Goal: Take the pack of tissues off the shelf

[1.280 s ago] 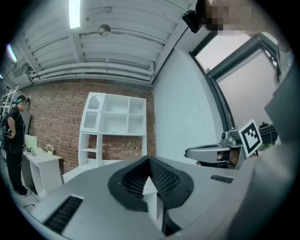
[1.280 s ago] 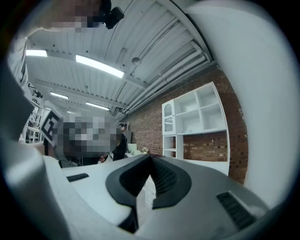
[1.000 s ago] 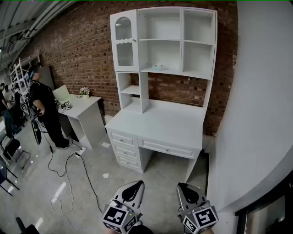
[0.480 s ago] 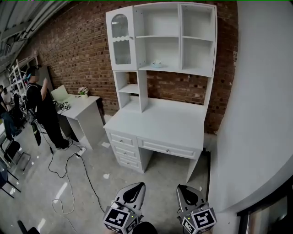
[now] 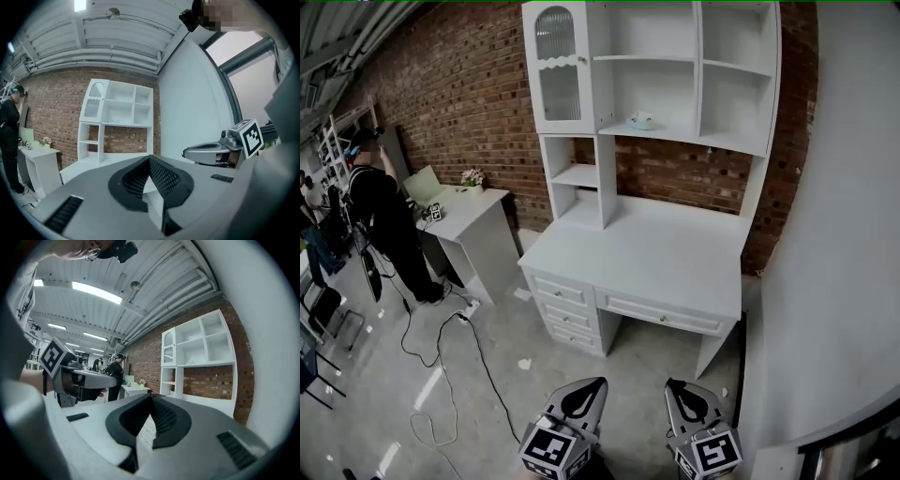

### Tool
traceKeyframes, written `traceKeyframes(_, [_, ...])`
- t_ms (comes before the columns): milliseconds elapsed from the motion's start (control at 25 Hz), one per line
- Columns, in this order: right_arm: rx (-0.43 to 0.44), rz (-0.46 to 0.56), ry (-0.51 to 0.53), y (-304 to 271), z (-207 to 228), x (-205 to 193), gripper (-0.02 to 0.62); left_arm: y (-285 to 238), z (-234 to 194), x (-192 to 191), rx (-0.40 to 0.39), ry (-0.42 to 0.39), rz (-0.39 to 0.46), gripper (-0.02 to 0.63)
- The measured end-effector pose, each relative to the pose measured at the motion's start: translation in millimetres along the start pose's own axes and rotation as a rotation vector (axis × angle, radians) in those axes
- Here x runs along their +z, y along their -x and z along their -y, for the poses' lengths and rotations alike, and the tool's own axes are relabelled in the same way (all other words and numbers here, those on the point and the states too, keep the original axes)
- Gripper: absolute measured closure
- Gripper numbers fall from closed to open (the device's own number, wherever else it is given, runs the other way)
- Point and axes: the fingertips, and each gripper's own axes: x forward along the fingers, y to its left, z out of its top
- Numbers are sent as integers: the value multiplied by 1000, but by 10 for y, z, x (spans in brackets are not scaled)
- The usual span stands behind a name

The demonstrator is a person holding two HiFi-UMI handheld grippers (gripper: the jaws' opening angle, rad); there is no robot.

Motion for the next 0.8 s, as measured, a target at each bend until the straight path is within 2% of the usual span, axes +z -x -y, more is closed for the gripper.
traceKeyframes(160, [-24, -7, 7, -675, 46, 65, 589, -308, -649, 131, -23, 8, 28, 600])
traceKeyframes(360, [-91, -24, -1, -1548, 157, 170, 589, -747, -1510, 198, -82, -7, 12, 600])
traceKeyframes(560, [-141, -52, 13, -2367, 213, 247, 589, -1111, -2364, 304, -117, 2, 33, 600])
traceKeyframes(800, [-190, -71, -42, -3036, 271, 292, 588, -1387, -3033, 350, -127, -19, 18, 600])
